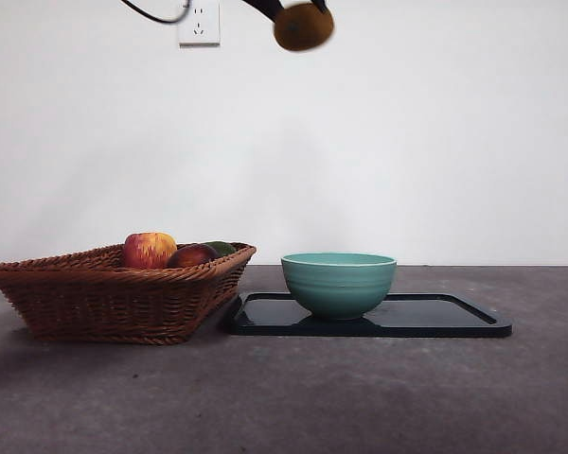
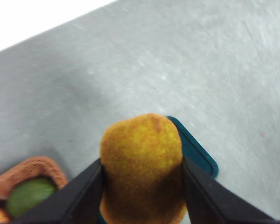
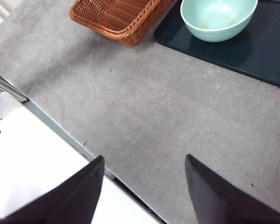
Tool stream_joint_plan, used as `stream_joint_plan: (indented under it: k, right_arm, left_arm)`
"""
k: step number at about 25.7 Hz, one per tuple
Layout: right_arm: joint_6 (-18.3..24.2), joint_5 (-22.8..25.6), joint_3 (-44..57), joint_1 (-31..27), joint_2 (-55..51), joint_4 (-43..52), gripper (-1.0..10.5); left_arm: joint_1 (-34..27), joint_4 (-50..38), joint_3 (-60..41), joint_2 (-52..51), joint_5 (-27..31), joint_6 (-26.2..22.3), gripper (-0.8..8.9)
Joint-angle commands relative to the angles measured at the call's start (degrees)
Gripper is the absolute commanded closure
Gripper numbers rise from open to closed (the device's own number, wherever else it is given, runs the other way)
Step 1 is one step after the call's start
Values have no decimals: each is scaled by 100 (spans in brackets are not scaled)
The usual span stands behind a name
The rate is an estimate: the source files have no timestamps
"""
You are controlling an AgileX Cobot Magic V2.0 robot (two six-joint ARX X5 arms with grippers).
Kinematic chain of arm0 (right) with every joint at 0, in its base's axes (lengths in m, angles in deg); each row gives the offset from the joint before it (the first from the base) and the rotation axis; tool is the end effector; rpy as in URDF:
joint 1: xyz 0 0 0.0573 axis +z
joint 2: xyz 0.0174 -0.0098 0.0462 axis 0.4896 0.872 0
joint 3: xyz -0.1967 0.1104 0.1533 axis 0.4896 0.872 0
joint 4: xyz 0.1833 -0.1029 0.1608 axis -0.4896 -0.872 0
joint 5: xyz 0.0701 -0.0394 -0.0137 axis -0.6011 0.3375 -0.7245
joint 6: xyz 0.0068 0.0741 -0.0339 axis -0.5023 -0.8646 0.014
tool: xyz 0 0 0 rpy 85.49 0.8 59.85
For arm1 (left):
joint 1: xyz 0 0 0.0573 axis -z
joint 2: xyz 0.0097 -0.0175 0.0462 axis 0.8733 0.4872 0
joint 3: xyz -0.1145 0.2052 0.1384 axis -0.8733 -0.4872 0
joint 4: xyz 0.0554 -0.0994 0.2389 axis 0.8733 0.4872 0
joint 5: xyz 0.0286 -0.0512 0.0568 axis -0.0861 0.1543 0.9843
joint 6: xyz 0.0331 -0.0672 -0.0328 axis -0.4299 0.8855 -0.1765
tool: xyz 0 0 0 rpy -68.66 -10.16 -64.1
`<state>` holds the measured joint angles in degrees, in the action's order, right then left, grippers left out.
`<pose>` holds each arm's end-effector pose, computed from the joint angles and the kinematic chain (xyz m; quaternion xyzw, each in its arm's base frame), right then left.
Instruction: Pick up the wifruite, put it on the bowl, pick up the plate, put it on desk
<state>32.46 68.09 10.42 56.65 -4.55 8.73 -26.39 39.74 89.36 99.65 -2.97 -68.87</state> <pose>0.0849 0.0709 0.2913 0.0507 0.3777 0.3520 0.8549 0.3705 -0.2632 0.4400 0.0804 0.3315 -0.3253 0.8819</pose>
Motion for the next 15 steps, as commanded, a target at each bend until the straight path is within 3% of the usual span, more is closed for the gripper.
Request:
stream_joint_plan:
  k: [1,4,7,15]
  right_arm:
    - [-61,15,-66,28,13,39,671]
    - [-57,-28,-66,31,13,42,671]
    - [-28,-37,-66,31,13,39,671]
    - [107,-37,-66,31,13,39,671]
  left_arm:
    - [-77,238,254,-328,90,151,631]
    - [-146,295,249,-846,592,197,631]
    - [-205,323,168,-1320,678,280,628]
    - [-203,348,-1355,-2708,1019,487,628]
